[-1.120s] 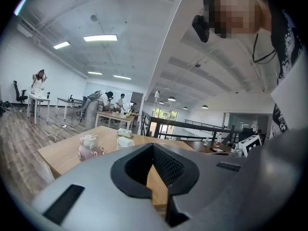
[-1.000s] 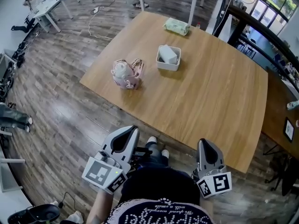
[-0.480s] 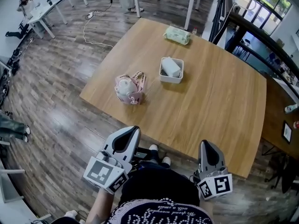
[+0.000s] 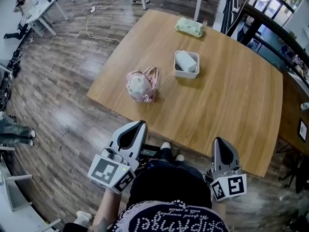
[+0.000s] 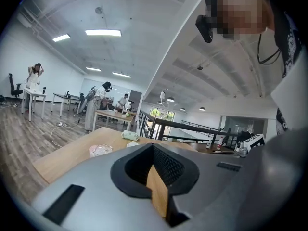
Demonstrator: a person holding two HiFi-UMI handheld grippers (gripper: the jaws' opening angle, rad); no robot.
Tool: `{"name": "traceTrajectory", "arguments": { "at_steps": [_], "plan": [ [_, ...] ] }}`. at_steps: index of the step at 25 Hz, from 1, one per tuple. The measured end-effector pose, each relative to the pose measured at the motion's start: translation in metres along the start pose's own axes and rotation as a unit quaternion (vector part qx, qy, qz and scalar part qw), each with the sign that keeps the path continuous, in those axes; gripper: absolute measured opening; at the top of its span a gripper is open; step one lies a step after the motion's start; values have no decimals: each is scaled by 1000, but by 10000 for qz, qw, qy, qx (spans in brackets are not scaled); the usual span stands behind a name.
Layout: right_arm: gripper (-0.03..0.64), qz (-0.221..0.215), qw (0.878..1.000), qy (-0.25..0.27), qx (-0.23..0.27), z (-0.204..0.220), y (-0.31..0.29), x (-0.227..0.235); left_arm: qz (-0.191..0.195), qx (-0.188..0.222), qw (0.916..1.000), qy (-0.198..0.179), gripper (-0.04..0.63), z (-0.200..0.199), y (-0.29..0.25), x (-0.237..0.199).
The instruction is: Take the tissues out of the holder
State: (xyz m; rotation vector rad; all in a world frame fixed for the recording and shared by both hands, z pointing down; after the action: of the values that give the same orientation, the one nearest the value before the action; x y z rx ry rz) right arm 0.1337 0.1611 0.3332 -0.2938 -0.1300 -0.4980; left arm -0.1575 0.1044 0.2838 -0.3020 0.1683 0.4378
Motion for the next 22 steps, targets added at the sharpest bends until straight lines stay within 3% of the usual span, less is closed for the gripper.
{"name": "traceTrajectory", "arguments": {
  "at_steps": [13,22],
  "plan": [
    [12,102,9997,-123,-202,7,-3,-1,-19,-262,9995,169,5,7,-6,-4],
    [12,-156,9996,-101,-232,-5,-20,22,-190,-181,9994,221,5,-5,-25,9]
  ]
}}
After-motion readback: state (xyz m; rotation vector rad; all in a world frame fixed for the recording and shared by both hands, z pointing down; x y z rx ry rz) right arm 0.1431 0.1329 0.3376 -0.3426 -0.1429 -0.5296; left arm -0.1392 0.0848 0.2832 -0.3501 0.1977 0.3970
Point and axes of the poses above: the fingertips, and each gripper's own axes: y backward along the fingers, x to its right, z out of its underside, the point moved 7 cm from there along y, backward along the fingers, and after that the axes turned 8 degrees about -z, right-handed, at the moved point
